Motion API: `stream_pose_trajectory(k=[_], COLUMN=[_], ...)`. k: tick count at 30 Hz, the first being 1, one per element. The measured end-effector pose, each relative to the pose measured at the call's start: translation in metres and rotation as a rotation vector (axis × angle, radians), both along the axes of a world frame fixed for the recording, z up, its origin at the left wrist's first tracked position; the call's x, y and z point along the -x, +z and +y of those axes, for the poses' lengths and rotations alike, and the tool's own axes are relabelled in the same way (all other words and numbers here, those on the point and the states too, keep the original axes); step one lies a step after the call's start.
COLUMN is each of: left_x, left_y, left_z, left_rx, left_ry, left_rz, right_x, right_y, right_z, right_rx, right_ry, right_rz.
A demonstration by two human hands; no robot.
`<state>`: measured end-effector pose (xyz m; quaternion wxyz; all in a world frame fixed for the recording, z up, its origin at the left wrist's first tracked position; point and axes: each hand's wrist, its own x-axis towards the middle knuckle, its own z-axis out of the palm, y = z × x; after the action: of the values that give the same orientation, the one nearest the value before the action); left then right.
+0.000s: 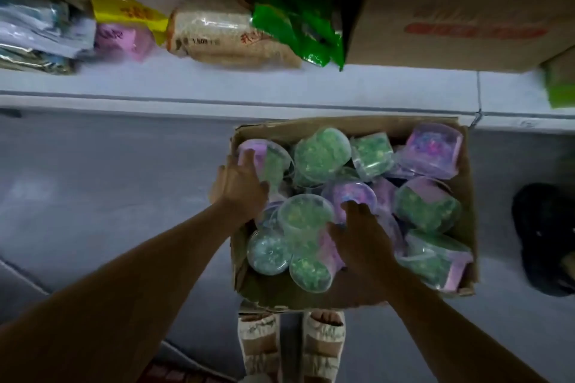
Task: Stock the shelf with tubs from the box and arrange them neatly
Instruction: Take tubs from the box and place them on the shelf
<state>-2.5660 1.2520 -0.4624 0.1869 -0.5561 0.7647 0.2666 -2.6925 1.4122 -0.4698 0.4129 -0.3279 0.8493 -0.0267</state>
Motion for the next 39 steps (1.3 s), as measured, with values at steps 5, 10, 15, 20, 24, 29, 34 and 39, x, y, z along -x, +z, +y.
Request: stream_pose_trajectory(k=[5,10,15,20,24,29,34,39], left_x=[0.021,0.023,0.011,0.010,0.015,0.012,0.003,0.010], left_y=[-0.053,-0.069,-0.060,-0.048,-0.044,-0.047,-0.055,-0.055], left_z=[-0.027,-0.029,-0.013,-0.008,-0.002,0.010,0.009,0.013], left_rx=[0.055,0.066,0.144,0.033,0.102,0.081,-0.238,-0.257], left_ry=[-0.019,-0.010,0.130,0.328,0.406,0.520,0.506,0.450], left_rz=[0.075,0.043,0.161,0.294,0.272,0.442,0.261,0.220], right_x=[-0.006,-0.007,-0.007,0.001,0.014,0.024,0.029,0.034], right_y=[-0.052,-0.076,-0.070,-0.049,-0.035,-0.040,-0.051,-0.060], right_z=[-0.011,-0.015,-0.016,-0.005,-0.001,-0.004,-0.006,-0.019], right_rx=[-0.062,-0.065,0.014,0.162,0.302,0.304,0.273,0.299], right_ry=[-0.264,-0.460,-0.679,-0.797,-0.831,-0.892,-0.742,-0.917], right_rz=[-0.035,-0.072,-0.270,-0.280,-0.214,-0.137,-0.107,-0.424])
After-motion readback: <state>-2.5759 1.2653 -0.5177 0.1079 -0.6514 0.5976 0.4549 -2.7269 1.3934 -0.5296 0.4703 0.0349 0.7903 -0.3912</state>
